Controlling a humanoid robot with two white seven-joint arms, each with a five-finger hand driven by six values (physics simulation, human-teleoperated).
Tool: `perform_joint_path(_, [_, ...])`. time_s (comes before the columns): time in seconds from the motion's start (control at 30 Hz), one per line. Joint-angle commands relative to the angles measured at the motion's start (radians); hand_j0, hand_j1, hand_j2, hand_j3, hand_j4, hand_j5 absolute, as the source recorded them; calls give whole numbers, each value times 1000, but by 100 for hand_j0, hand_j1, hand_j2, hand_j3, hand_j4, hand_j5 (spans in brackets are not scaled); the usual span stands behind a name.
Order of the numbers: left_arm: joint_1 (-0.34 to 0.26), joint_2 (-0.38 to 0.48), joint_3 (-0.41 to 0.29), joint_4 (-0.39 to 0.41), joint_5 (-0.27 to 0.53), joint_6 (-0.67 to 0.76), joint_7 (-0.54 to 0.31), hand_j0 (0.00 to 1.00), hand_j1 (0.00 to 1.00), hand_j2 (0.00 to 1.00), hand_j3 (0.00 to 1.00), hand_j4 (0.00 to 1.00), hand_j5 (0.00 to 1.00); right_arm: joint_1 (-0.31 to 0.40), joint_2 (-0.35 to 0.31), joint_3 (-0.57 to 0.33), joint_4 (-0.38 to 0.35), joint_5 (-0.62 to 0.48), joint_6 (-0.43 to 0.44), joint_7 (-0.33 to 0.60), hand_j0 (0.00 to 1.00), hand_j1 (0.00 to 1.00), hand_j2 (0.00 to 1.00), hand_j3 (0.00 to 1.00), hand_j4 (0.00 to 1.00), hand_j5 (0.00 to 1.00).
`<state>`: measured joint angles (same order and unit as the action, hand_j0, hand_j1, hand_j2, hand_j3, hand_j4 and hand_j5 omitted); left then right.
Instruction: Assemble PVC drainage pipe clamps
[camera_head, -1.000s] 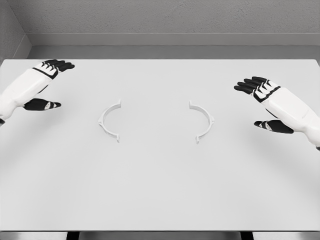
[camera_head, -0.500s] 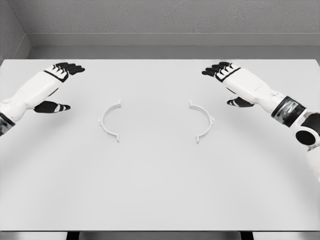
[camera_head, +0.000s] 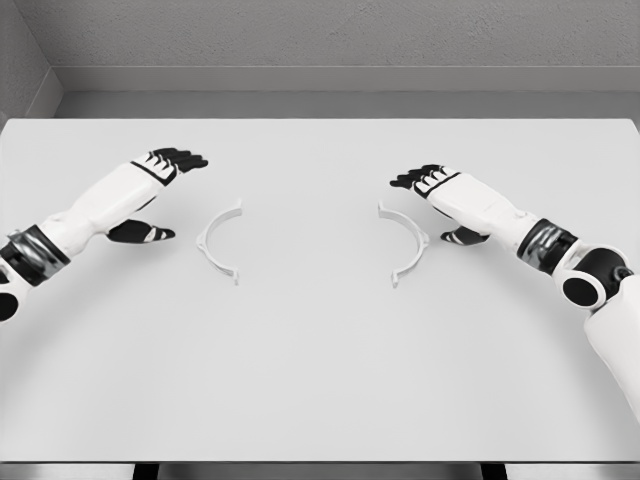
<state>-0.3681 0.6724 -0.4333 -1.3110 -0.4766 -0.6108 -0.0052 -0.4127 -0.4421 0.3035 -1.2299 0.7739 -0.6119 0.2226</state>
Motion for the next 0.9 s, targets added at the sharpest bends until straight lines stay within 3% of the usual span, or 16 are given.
perform_joint_path(0.0, [-3, -10, -5, 24, 7, 0, 1, 100, 100, 100, 100, 100, 100, 0, -3, -3, -2, -10, 1, 0, 100, 100, 100, 100, 100, 100])
perform_joint_path(0.13, [-18, -22, -18, 64, 6, 0, 1, 100, 100, 100, 100, 100, 100, 9, -4, -7, -88, -10, 1, 1, 100, 100, 100, 100, 100, 100])
perform_joint_path(0.2, [-40, -24, -50, 87, 6, 0, 1, 100, 100, 100, 100, 100, 100, 17, -6, -7, -92, -12, 1, 1, 100, 100, 100, 100, 100, 100])
perform_joint_path(0.37, [-49, -25, -55, 119, 7, 0, 1, 100, 100, 100, 100, 100, 100, 28, -9, -7, -103, -10, 1, 1, 100, 100, 100, 100, 100, 100])
perform_joint_path(0.87, [-51, -39, -78, 118, 6, 0, 1, 100, 100, 100, 100, 100, 100, 38, -15, -6, -114, -1, 1, 6, 100, 100, 100, 100, 100, 100])
